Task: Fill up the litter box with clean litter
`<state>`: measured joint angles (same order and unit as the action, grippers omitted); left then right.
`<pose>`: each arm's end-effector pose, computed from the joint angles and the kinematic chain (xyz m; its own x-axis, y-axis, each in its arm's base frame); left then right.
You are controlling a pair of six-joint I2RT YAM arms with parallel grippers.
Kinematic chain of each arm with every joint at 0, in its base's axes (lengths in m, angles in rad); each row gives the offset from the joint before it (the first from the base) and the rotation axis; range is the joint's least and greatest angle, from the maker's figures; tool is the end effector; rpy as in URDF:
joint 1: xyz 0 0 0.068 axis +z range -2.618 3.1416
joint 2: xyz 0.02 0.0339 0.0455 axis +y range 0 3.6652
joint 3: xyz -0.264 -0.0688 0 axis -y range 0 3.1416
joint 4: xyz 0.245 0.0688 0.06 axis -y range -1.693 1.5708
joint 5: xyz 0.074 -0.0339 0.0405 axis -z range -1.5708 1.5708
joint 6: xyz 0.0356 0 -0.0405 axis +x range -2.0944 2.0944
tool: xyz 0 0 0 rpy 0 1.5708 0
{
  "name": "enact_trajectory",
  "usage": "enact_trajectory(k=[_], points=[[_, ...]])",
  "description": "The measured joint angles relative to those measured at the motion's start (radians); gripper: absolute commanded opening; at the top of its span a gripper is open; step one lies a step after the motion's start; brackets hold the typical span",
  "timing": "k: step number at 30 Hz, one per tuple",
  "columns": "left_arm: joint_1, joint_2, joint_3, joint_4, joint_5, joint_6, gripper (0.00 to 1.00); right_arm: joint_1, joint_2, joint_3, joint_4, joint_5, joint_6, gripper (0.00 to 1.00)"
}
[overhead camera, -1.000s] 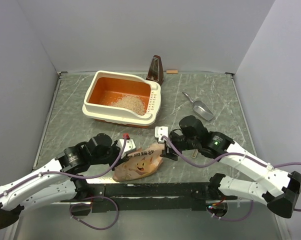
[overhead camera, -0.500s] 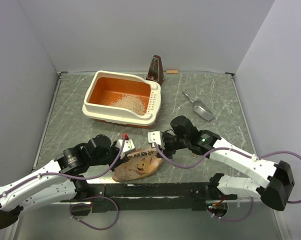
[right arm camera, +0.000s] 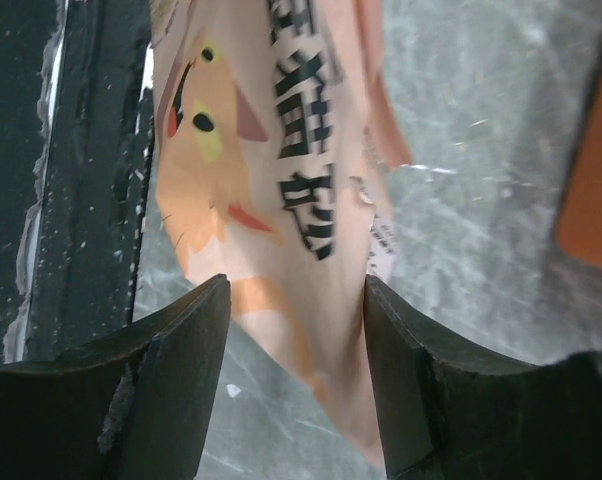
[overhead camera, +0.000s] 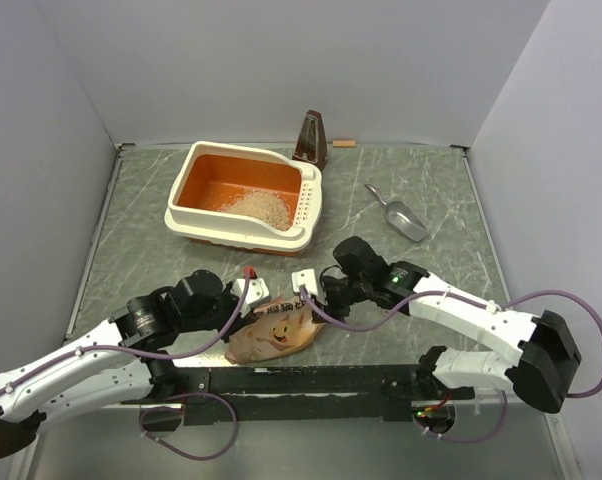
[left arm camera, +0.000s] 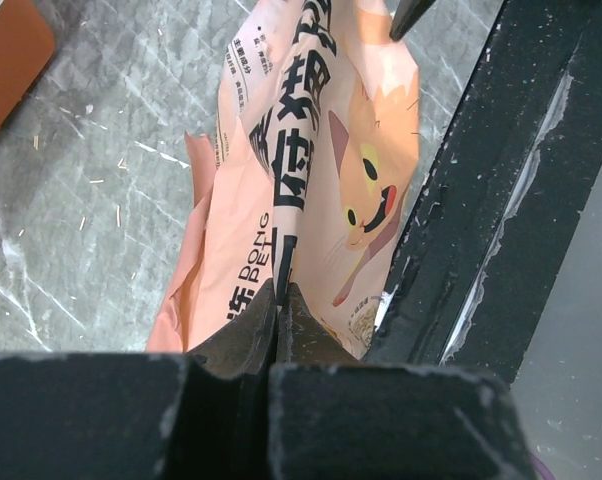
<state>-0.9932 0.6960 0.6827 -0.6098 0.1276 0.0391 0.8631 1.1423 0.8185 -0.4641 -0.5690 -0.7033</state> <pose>0.0792 -0.1298 0.2757 -0.2837 0.5063 -0.8144 0.8992 0.4355 -0.0425 0.1382 0.1910 0.2588 0.2223 -0.5783 -0.7850 -0.9747 -0.1509 -0.1649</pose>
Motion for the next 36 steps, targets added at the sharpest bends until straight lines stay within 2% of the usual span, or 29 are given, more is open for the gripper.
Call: enact_trajectory(k=[1,2,3,4,5,11,16,20,27,32,36], points=[[0.000,0.002,0.000,0.001,-0.002,0.000,0.01,0.000,0.010,-0.006,0.000,-0.005,0.003,0.56],[0.000,0.002,0.000,0.002,-0.004,0.000,0.01,-0.001,0.019,-0.010,0.000,-0.009,0.003,0.45],[-0.001,0.002,0.000,0.002,-0.005,0.000,0.01,-0.002,0.030,-0.010,0.000,-0.014,0.003,0.33],[-0.002,0.002,0.000,0.002,-0.005,-0.002,0.01,-0.006,0.042,-0.010,0.004,-0.019,0.005,0.07],[-0.002,0.002,0.000,0.002,-0.006,-0.002,0.01,-0.011,0.050,-0.010,0.006,-0.024,-0.001,0.00],[-0.003,-0.003,-0.002,0.013,-0.035,-0.001,0.01,-0.044,0.085,0.016,-0.010,-0.056,0.006,0.00],[-0.005,0.008,0.007,0.054,-0.089,0.019,0.01,-0.056,0.010,0.053,-0.069,0.003,0.003,0.00],[0.021,0.102,0.065,0.106,-0.127,0.070,0.01,-0.108,-0.050,0.093,-0.108,0.053,0.003,0.00],[0.198,0.264,0.126,0.188,-0.059,0.130,0.01,-0.133,-0.058,0.085,-0.055,0.117,0.063,0.00],[0.216,0.340,0.111,0.223,0.004,0.129,0.01,-0.133,-0.094,-0.035,0.019,0.142,0.151,0.00],[0.222,0.328,0.111,0.220,0.024,0.123,0.01,-0.133,-0.104,-0.041,0.037,0.163,0.209,0.00]])
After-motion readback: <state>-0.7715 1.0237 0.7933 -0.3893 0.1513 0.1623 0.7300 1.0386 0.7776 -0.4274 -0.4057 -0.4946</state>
